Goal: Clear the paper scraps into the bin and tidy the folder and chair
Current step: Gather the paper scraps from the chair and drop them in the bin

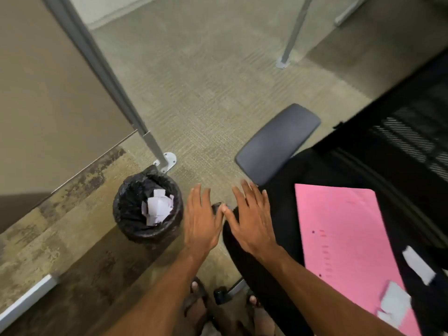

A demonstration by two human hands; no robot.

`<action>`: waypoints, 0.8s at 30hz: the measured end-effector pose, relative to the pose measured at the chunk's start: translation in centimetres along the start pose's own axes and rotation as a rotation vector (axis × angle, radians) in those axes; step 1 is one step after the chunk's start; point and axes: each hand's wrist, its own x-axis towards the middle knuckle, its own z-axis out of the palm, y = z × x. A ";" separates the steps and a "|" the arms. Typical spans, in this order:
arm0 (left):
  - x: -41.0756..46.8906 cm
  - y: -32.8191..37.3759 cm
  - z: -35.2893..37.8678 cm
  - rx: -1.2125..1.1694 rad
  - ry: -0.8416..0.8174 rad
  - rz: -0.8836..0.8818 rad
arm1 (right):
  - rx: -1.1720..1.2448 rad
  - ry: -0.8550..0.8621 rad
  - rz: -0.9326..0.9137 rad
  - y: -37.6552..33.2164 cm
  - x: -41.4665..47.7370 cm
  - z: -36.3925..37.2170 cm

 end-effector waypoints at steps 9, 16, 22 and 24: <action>-1.9 11.9 5.8 0.166 -0.156 0.296 | -0.011 0.055 0.377 12.5 -7.9 -5.6; -6.0 18.5 11.7 0.368 -0.365 0.537 | -0.013 0.046 0.634 20.2 -15.3 -8.1; -10.5 21.8 14.7 0.532 -0.535 0.748 | 0.043 0.033 0.795 23.2 -20.5 -8.9; -11.4 22.2 15.0 0.584 -0.552 0.830 | 0.070 0.035 0.833 23.7 -21.7 -8.6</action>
